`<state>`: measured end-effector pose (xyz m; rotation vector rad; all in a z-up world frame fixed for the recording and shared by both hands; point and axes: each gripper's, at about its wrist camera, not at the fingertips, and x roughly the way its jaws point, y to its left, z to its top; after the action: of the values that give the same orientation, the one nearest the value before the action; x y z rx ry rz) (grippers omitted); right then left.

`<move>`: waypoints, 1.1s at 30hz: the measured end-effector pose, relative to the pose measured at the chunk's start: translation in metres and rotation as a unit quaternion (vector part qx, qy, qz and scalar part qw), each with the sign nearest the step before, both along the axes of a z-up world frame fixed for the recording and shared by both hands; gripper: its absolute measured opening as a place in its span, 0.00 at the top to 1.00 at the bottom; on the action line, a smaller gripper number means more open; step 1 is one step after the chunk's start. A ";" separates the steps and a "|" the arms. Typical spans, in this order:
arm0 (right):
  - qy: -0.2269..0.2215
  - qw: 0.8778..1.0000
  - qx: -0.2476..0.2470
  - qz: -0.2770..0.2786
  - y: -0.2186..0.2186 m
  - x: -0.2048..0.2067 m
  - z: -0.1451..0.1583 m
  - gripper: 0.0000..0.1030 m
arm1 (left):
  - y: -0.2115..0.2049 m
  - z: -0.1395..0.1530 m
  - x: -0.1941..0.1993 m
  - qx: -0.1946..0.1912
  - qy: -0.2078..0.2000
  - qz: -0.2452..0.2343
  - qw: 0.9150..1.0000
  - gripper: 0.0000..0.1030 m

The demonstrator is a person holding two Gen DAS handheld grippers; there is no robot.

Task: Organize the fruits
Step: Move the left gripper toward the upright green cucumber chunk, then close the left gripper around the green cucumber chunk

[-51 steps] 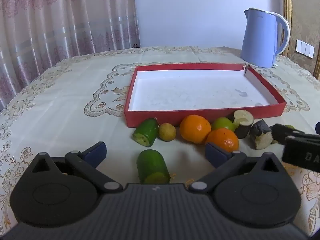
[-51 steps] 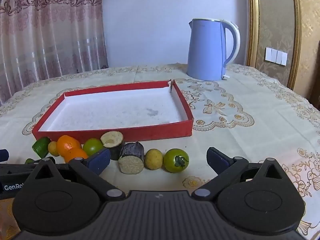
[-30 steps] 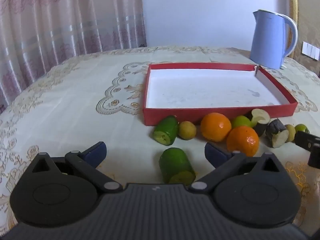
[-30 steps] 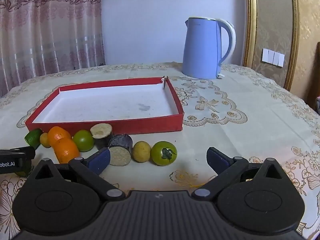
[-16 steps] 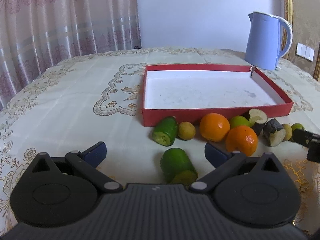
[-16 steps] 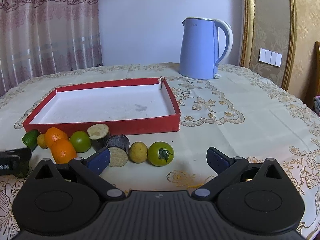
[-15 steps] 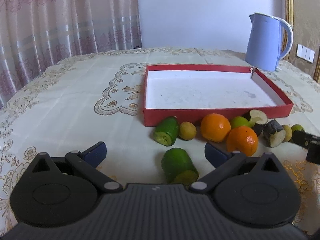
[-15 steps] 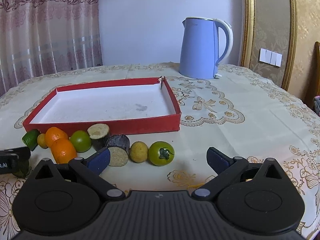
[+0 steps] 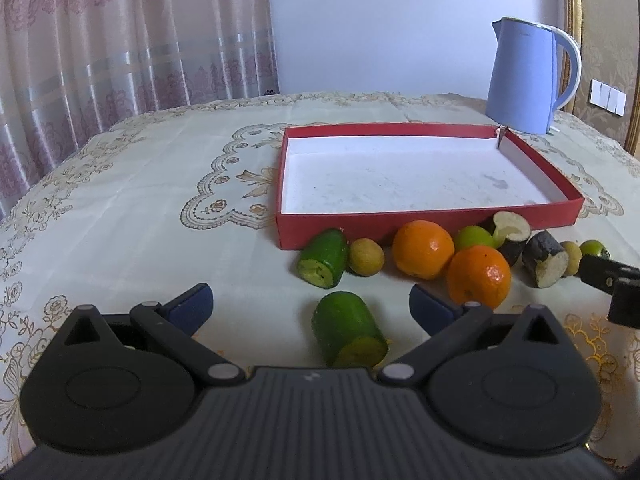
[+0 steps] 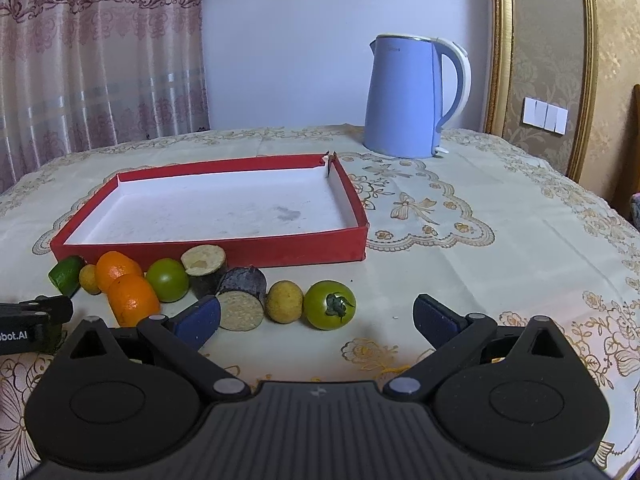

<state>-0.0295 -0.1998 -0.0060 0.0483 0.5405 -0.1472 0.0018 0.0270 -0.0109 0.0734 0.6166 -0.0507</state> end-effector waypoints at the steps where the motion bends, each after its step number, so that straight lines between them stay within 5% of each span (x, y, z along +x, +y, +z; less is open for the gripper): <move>1: -0.001 1.000 -0.001 0.000 0.000 0.000 0.000 0.00 | 0.000 0.000 0.000 -0.001 0.002 0.001 1.000 0.00; 33: 0.006 1.000 -0.001 0.003 0.001 0.002 -0.001 0.00 | -0.003 0.000 0.001 -0.002 0.006 -0.007 1.000 0.00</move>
<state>-0.0279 -0.1987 -0.0067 0.0433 0.5517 -0.1431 0.0026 0.0238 -0.0114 0.0739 0.6272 -0.0658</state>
